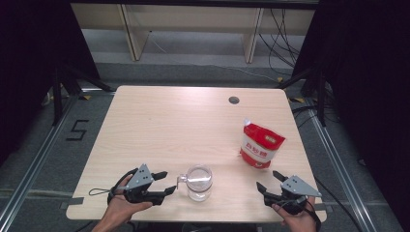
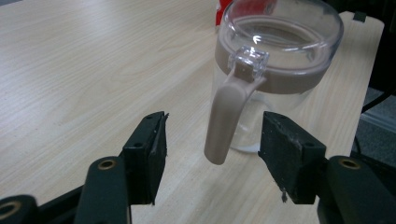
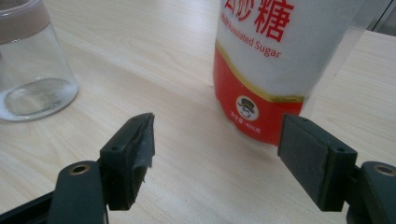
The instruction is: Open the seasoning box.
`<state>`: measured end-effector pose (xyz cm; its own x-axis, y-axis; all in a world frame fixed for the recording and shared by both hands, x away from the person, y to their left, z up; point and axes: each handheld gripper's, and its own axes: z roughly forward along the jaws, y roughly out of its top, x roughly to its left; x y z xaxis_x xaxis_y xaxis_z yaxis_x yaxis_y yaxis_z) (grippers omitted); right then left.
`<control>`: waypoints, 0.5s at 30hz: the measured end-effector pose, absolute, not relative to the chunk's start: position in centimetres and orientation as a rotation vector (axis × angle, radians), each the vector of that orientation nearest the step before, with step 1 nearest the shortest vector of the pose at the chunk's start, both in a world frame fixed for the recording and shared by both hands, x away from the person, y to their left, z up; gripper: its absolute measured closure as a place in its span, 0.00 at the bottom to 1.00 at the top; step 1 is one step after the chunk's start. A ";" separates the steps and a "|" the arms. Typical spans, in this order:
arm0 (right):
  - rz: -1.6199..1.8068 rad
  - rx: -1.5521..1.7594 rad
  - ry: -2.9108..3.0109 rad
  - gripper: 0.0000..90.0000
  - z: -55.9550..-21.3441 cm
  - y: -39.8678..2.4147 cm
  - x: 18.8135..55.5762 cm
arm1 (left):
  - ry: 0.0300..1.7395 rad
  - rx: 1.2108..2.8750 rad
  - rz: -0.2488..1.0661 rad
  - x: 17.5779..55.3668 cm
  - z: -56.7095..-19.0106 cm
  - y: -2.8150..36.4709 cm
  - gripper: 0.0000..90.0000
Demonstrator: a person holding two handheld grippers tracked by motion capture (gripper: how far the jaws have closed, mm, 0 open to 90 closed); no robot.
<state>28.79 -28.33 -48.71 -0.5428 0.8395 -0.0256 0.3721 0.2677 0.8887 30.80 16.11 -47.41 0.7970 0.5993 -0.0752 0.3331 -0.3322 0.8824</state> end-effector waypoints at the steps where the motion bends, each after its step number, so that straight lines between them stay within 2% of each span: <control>1: 1.225 1.090 2.041 0.32 -48.7 -28.3 28.8 | 0.700 1.947 0.322 30.8 -47.4 16.1 0.46; 7: 1.222 1.087 2.041 0.32 -48.7 -28.3 28.8 | 0.716 1.894 0.304 30.8 -46.7 16.4 0.55; 15: 1.210 1.094 2.036 0.32 -48.7 -28.3 28.7 | 0.700 1.873 0.335 30.4 -45.8 16.4 0.82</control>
<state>28.71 -28.25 -48.73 -0.5339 0.8449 -0.0344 0.3737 0.2722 0.8867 30.40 16.38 -45.82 0.7890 0.6077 -0.0897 0.3110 -0.2692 0.9115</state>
